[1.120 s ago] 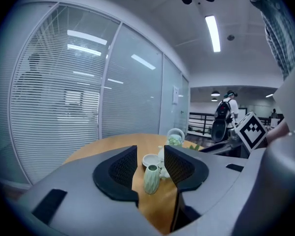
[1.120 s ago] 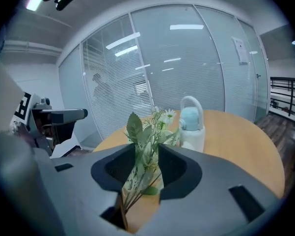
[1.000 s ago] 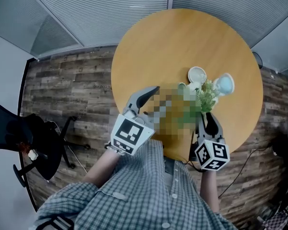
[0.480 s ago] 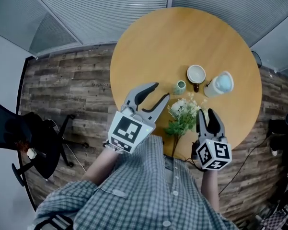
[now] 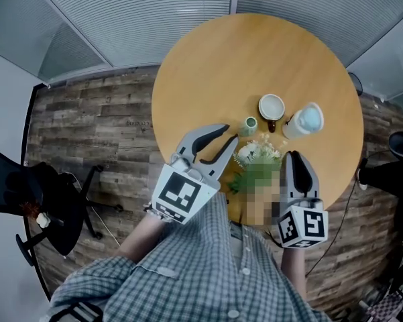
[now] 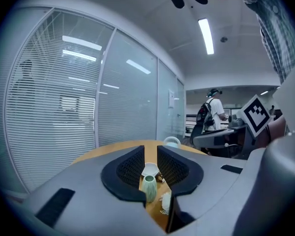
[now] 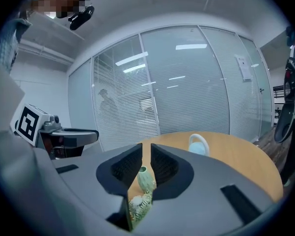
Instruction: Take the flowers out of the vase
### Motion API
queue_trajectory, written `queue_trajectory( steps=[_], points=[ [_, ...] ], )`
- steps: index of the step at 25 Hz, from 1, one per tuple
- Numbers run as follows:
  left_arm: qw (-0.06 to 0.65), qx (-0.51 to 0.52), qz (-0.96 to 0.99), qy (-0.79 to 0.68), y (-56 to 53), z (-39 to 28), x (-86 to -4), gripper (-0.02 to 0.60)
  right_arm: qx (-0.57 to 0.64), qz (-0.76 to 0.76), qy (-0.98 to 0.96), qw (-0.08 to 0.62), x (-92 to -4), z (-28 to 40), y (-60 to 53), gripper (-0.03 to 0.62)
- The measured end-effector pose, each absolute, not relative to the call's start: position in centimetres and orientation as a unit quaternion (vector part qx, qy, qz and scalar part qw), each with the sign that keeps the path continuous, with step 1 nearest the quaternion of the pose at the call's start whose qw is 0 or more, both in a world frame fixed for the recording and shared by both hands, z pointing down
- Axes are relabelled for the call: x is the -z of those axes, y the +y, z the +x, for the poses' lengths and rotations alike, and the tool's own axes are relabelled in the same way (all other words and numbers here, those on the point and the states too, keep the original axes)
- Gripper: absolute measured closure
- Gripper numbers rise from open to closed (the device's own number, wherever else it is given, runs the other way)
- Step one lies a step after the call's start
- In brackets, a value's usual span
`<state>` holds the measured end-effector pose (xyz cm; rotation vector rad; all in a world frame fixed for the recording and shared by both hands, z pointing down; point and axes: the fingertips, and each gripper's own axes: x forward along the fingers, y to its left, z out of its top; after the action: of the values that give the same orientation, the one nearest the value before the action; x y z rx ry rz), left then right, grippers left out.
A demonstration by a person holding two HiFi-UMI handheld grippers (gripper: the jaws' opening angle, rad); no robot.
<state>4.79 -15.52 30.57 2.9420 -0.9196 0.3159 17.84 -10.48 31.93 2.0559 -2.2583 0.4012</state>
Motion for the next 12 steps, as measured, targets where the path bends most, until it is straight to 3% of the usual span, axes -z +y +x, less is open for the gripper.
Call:
queue_trajectory(
  steps=[12],
  points=[
    [0.009,-0.114,0.955,-0.274,-15.2,6.1,-30.7,0.571,-0.061,0.675,-0.735,0.013,-29.3,17.5,-11.1,0.577]
  ],
)
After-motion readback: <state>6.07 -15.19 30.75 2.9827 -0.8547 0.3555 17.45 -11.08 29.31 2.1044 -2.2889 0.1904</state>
